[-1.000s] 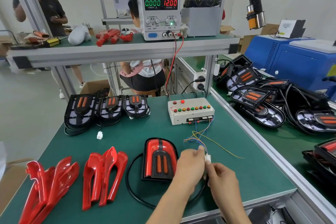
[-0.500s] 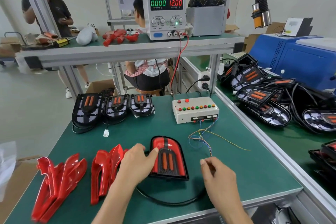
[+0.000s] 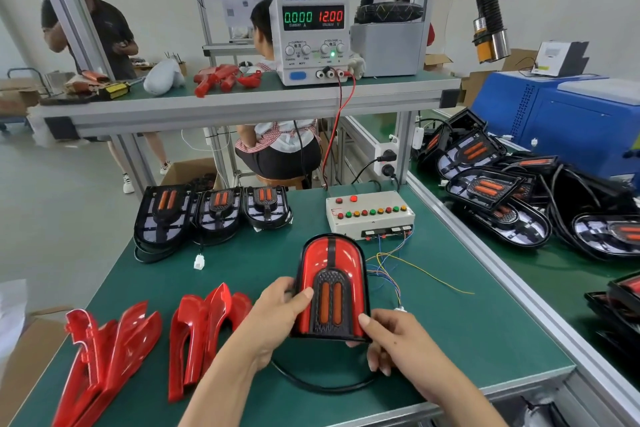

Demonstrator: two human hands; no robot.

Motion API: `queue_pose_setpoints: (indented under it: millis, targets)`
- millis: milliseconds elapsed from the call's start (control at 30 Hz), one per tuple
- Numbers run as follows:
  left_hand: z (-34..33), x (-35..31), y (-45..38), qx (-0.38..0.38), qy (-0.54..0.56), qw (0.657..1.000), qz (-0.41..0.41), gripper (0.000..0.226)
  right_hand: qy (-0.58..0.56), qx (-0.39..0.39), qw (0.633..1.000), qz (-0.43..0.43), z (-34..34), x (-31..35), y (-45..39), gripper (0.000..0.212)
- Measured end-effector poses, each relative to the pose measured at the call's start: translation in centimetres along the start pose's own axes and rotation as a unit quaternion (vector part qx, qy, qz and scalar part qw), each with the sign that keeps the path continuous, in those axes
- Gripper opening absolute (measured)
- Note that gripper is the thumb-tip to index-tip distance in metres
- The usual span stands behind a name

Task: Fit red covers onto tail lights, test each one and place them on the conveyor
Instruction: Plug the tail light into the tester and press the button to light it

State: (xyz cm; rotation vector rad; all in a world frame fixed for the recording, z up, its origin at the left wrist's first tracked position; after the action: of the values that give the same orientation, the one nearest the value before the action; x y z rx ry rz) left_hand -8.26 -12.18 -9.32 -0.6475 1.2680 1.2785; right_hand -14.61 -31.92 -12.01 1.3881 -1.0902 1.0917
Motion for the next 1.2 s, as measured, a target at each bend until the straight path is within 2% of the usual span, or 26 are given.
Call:
queue_pose_setpoints:
  millis: [200, 467, 533, 667, 767, 833, 900, 1000, 1100, 1200]
  targets:
    - [-2.2, -2.9, -1.6, 0.026, -0.033, 0.998, -0.051, 0.021, -0.045, -0.05, 0.998, 0.009, 2.3, 0.1, -0.2, 0.018]
    - [-3.4, -4.5, -3.7, 0.053, -0.085, 0.991, -0.084, 0.022, -0.117, -0.088, 0.989, 0.039, 4.1, 0.2, -0.1, 0.019]
    - [-2.7, -4.5, -4.1, 0.018, -0.113, 0.99, -0.084, 0.029, -0.13, -0.092, 0.986, 0.049, 4.3, -0.1, -0.1, 0.02]
    - [0.0, -4.7, -5.7, -0.124, -0.124, 0.982, -0.078, 0.029, -0.147, -0.1, 0.982, 0.069, 4.9, -0.5, 0.0, 0.034]
    - [0.7, -5.4, -7.5, -0.157, -0.267, 0.942, -0.131, 0.022, -0.164, -0.118, 0.977, 0.072, 5.3, -1.0, 0.0, 0.04]
    - [0.4, -5.8, -9.0, -0.14, -0.35, 0.912, -0.161, 0.021, -0.177, -0.126, 0.973, 0.073, 5.5, -1.2, -0.1, 0.039]
    - [-0.2, -6.4, -10.7, -0.115, -0.412, 0.884, -0.187, 0.031, -0.184, -0.128, 0.972, 0.069, 5.6, -1.4, -0.3, 0.032]
    - [-1.8, -7.7, -13.1, -0.07, -0.487, 0.842, -0.223, 0.043, -0.176, -0.127, 0.974, 0.057, 5.6, -1.6, -0.5, 0.019]
    - [-3.3, -8.6, -15.2, -0.037, -0.555, 0.796, -0.238, 0.052, -0.174, -0.129, 0.975, 0.048, 5.6, -1.4, -0.5, 0.017]
    - [-3.9, -8.7, -16.4, -0.029, -0.583, 0.779, -0.231, 0.058, -0.179, -0.136, 0.973, 0.044, 5.6, -1.1, -0.6, 0.017]
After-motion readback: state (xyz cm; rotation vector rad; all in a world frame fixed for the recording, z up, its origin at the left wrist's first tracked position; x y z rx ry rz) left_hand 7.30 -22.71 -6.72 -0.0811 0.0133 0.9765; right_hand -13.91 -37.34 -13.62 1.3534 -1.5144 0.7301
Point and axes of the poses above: each hand's wrist, its own y-axis away from the middle knuckle, its own z-axis out of the back of the hand, x = y × z, the point moved 6 cm from there along -y, towards the middle knuckle, and after that the axes turned 11 degrees about -y, right-handed, at the moved point
